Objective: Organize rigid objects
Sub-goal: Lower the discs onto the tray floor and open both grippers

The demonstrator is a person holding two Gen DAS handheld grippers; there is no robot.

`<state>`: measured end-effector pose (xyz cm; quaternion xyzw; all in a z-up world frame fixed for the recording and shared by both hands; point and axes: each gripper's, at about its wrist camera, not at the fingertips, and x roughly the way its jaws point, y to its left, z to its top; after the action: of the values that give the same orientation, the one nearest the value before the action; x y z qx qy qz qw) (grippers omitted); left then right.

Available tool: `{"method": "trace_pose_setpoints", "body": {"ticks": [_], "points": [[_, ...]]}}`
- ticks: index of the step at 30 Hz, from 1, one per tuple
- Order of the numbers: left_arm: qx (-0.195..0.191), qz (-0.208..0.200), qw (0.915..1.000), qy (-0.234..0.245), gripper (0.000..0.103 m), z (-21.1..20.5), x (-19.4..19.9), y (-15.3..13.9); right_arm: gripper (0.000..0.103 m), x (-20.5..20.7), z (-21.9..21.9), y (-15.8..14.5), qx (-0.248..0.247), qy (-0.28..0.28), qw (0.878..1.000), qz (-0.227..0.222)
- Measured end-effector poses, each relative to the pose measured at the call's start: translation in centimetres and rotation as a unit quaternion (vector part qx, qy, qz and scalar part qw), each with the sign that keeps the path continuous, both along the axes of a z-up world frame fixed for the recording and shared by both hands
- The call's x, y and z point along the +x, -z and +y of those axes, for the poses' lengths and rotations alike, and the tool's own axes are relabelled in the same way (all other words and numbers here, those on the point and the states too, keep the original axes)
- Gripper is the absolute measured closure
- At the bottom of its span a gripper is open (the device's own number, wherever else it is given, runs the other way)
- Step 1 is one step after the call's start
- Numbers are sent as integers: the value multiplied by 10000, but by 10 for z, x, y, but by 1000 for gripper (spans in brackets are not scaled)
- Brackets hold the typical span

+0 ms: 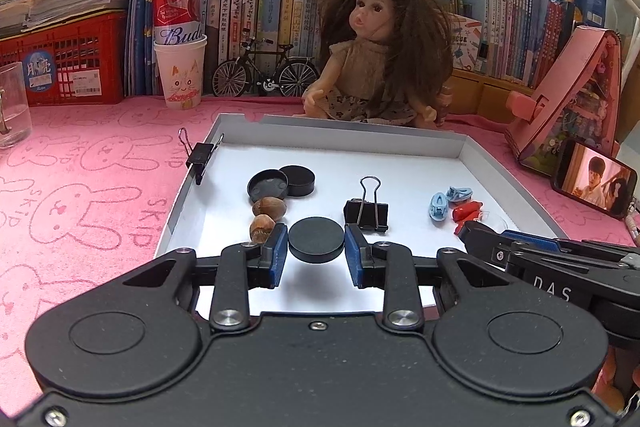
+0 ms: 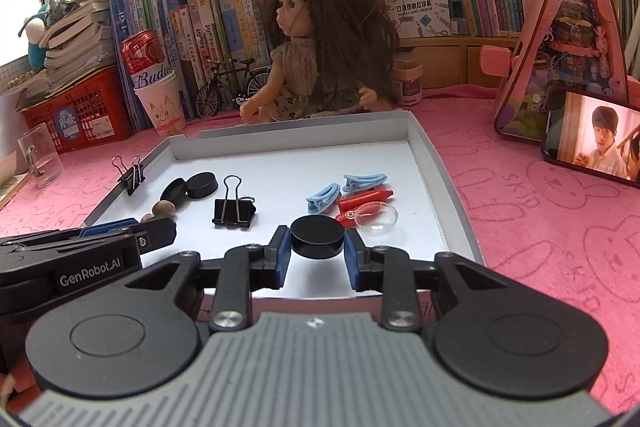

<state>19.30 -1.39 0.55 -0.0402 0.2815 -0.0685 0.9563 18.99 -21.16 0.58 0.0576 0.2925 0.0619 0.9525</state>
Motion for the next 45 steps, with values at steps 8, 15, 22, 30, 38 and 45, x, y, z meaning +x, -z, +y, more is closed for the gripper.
{"method": "trace_pose_setpoints", "body": {"ticks": [8, 15, 22, 30, 38, 45], "points": [[46, 90, 9999, -64, 74, -2, 11, 6, 69, 12, 1, 6, -42, 26, 9999, 128], [23, 154, 9998, -81, 74, -2, 16, 9, 69, 17, 3, 9, -83, 39, 9998, 188], [49, 358, 9993, -72, 74, -3, 29, 11, 69, 23, 4, 10, -168, 31, 9996, 245], [151, 359, 9992, -127, 74, -5, 44, 12, 69, 34, 4, 12, -275, 45, 9992, 284], [224, 336, 9989, -251, 74, -3, 68, 13, 69, 49, 5, 13, -321, 77, 9990, 311], [244, 327, 9989, -245, 74, -4, 76, 14, 69, 55, 7, 13, -419, 52, 9987, 299]]}}
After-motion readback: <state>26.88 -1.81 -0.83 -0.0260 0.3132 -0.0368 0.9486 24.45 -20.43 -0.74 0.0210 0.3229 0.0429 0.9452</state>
